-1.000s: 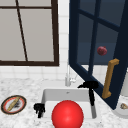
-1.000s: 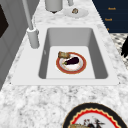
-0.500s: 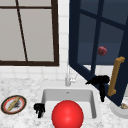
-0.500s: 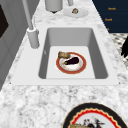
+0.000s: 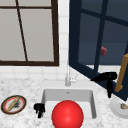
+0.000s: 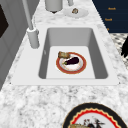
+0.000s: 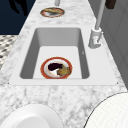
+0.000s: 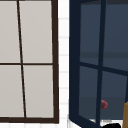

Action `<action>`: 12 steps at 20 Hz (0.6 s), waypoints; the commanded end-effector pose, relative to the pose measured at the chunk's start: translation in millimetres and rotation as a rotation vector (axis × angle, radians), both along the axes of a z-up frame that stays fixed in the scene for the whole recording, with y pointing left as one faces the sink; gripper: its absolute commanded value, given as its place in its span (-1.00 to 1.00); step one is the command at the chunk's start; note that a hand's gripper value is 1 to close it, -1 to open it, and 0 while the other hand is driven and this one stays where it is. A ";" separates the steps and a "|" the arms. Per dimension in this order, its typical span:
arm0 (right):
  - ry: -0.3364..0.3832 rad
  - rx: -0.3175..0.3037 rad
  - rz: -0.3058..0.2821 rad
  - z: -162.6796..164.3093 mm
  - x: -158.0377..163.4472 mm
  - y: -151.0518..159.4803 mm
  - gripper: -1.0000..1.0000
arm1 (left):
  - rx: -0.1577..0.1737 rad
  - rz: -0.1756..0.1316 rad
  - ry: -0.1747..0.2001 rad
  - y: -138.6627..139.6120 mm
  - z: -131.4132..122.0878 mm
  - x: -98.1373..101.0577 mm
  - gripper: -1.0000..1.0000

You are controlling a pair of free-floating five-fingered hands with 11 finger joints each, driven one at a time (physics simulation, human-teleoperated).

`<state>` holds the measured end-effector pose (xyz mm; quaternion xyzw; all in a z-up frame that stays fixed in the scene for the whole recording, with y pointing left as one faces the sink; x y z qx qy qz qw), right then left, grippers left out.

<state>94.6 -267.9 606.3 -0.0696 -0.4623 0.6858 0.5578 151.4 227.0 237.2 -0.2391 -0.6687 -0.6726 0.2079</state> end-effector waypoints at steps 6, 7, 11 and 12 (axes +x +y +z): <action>-0.003 0.061 0.041 -24.5 49.3 -48.6 -1.00 | 0.000 0.000 0.000 0.0 0.0 0.0 0.00; -0.003 0.066 0.048 -26.7 56.6 -50.6 -1.00 | 0.000 0.000 0.000 0.0 0.0 0.0 0.00; -0.006 0.083 0.056 -33.4 80.1 -57.6 -1.00 | 0.000 0.000 0.000 0.0 0.0 0.0 0.00; -0.006 0.083 0.055 -34.2 85.6 -59.4 -1.00 | 0.000 0.000 0.000 0.0 0.0 0.0 0.00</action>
